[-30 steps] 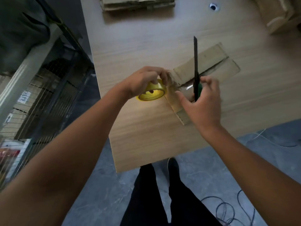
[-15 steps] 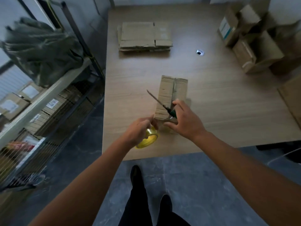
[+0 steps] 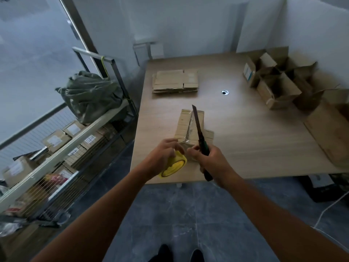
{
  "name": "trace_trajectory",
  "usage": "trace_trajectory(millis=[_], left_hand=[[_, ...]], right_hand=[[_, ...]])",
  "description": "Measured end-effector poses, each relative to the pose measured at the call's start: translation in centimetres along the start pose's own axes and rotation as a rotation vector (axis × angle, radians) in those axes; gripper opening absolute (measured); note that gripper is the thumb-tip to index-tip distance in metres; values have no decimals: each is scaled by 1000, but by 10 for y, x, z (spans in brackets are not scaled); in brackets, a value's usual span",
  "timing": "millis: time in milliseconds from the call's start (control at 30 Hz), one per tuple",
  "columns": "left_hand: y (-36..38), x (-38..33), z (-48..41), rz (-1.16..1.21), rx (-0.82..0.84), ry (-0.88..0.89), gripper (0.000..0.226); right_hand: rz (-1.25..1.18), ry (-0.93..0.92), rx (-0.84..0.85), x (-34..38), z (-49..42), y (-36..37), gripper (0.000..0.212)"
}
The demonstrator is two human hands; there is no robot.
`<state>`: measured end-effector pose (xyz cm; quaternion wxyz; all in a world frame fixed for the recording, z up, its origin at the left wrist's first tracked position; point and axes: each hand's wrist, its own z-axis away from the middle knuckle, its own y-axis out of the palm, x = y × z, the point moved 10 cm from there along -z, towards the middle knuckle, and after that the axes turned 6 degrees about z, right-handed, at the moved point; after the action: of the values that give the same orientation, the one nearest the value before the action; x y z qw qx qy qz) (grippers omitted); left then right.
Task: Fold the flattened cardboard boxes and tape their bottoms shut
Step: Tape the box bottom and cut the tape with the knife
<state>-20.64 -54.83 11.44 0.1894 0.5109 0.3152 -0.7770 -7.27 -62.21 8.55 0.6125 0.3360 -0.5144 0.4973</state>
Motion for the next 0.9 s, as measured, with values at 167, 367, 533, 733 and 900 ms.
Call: trace_trajectory(millis=[167, 367, 533, 733, 900], left_hand=[[23, -9, 19, -26, 29, 38, 34], [23, -3, 32, -118, -12, 77, 34], [13, 7, 44, -89, -10, 155, 43], [-37, 13, 57, 376, -62, 214, 38], [-74, 1, 52, 415, 42, 337, 29]], right_hand=[[140, -86, -62, 20, 26, 2, 18], [398, -176, -138, 36, 36, 5, 8], [501, -252, -192, 58, 39, 22, 9], [181, -67, -289, 58, 36, 33, 8], [89, -19, -308, 64, 28, 56, 9]])
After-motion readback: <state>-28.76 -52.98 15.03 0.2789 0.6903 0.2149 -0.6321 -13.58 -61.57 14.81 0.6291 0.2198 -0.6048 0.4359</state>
